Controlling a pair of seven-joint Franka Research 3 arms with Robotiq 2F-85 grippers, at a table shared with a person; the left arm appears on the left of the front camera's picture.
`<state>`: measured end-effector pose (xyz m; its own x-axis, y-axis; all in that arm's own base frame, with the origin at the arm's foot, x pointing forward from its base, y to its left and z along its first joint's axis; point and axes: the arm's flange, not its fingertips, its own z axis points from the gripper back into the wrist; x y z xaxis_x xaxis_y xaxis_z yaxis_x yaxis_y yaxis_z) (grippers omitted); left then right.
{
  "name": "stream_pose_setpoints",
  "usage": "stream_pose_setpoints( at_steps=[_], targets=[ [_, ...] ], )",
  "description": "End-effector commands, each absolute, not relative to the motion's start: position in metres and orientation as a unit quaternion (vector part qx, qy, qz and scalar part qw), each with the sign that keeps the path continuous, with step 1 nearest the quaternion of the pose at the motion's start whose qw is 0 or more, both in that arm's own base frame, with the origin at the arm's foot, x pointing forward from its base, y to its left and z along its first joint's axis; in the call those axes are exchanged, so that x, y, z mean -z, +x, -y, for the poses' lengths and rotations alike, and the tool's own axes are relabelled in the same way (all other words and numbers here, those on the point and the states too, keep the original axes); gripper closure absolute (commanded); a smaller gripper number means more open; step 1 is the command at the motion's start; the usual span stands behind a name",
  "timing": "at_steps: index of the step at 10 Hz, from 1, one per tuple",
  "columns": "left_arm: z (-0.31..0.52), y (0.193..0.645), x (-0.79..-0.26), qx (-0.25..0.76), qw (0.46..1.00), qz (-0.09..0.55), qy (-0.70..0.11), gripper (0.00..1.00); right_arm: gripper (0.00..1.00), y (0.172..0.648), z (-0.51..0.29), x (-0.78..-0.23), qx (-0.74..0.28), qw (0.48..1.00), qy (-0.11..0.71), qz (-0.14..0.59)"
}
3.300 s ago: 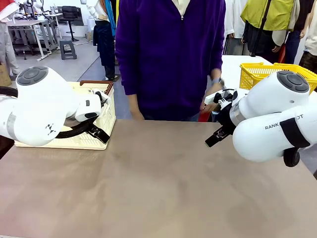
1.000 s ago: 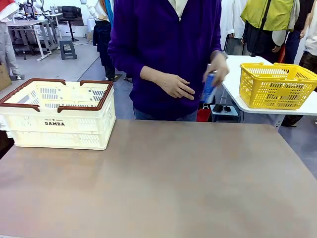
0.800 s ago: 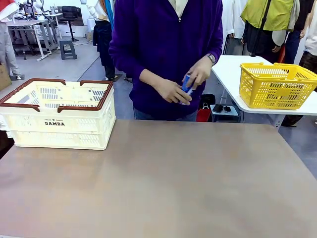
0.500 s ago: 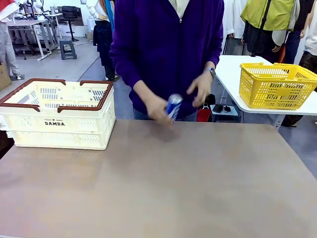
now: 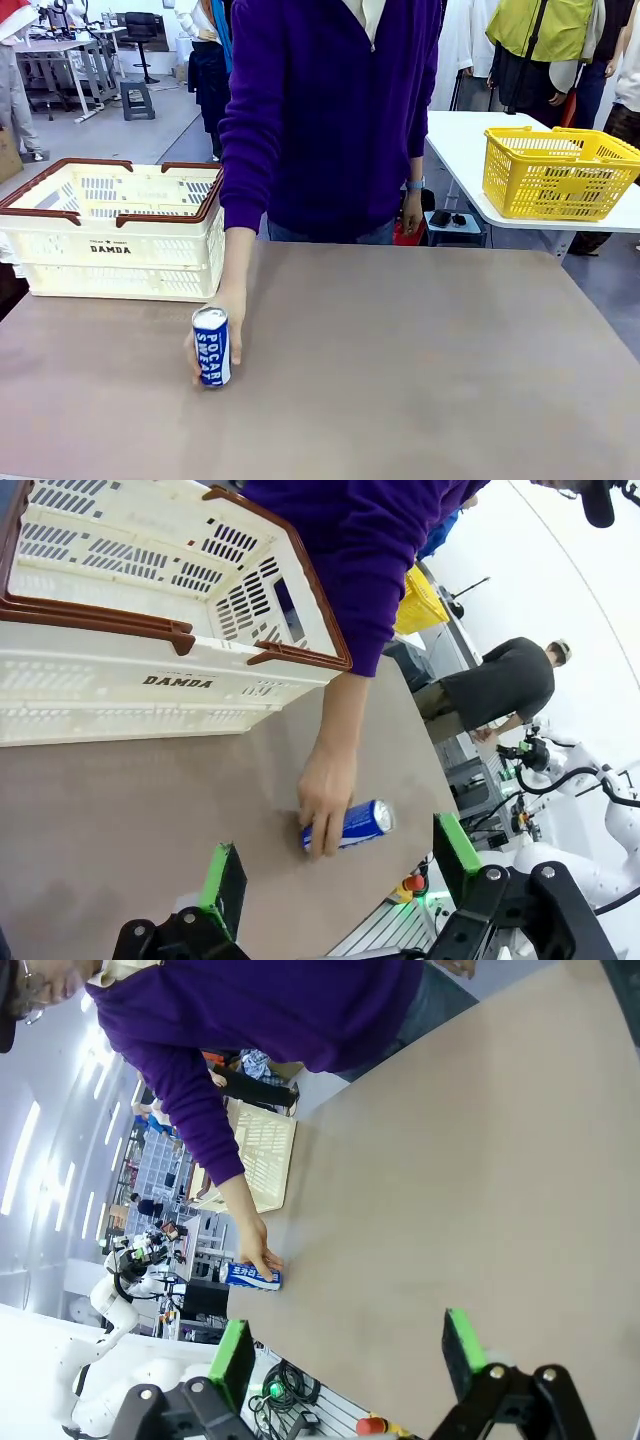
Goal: Place the drinks into the Shopping basket.
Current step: Pick up one drink and place it into the Shopping basket.
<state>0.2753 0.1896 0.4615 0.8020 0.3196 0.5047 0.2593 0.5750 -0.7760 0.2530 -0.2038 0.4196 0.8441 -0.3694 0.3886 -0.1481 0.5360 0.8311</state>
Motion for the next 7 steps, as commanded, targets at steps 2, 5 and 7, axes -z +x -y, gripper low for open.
stream_pose_setpoints(
  at_steps=[2, 5, 7],
  targets=[
    [-0.1911, 0.2775, -0.4614, -0.008, 0.822, 0.327, -0.466, 0.00, 0.00, 0.2550, 0.2068, -0.4213, 0.056, 0.827, 0.482, 0.284],
    [-0.1911, 0.2775, -0.4614, -0.008, 0.822, 0.327, -0.466, 0.00, 0.00, 0.2550, 0.2068, -0.4213, 0.056, 0.827, 0.482, 0.284],
    [-0.1911, 0.2775, -0.4614, -0.008, 0.822, 0.327, -0.466, 0.00, 0.00, 0.2550, 0.2068, -0.4213, 0.056, 0.827, 0.482, 0.284]
  ],
)
